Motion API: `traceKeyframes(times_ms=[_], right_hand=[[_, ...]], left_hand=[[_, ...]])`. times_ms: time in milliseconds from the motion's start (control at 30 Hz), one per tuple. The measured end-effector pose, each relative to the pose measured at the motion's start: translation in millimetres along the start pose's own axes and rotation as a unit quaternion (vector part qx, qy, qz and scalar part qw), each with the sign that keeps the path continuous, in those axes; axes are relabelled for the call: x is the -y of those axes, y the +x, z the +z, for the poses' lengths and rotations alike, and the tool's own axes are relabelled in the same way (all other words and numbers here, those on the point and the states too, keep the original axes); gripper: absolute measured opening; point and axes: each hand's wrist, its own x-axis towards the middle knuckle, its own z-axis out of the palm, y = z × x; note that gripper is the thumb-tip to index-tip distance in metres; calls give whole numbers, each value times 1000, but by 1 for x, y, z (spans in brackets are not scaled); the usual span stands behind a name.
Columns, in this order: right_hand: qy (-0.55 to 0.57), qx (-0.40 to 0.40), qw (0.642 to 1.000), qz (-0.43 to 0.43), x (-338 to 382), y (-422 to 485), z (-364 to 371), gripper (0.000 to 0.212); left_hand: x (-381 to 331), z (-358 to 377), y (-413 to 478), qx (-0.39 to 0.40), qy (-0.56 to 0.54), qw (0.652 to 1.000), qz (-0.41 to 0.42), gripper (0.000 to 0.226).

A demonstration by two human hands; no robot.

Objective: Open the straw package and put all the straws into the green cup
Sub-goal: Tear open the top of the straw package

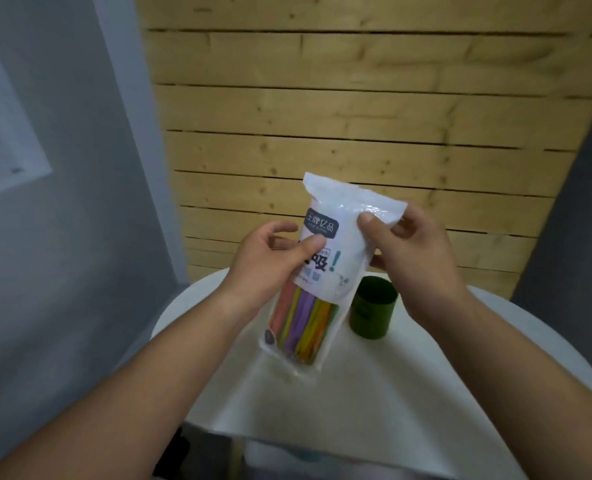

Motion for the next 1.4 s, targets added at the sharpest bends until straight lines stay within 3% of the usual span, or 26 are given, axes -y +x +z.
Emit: traceKeyframes(times_ms=[67,133,233,300,400,467,567,667,767,1000,1400], right_hand=[[-17,-25,999,-44,-5,-15,-4,8],[-34,-23,996,-79,-15,-29,-4,14],[23,31,996,-80,-32,-50,5,18],[73,80,992,-71,-44,-61,11,19],[73,128,987,-71,-45,-69,15,6],[56,142,986,-61,-46,-69,16,10],[50,128,990,-36,-47,-69,18,11],[45,124,991,-12,-47,-70,23,13],[30,123,992,-1,-45,-71,24,11],[1,125,992,23,-40,-74,25,5],[-56,73,994,52,-43,-75,25,9]], left_hand=[[-2,7,-10,-77,80,994,13,56],[-2,13,-23,-112,89,988,51,45],[-4,23,-46,-75,-5,995,72,27],[0,25,-60,-48,-55,995,61,31],[5,18,-72,-33,-77,995,52,41],[9,10,-74,-21,-80,995,47,36],[17,0,-74,10,-101,994,45,28],[22,-5,-75,38,-129,990,43,41],[28,-8,-72,48,-131,989,48,40],[40,-8,-72,42,-93,992,71,12],[42,6,-75,-5,21,995,95,11]])
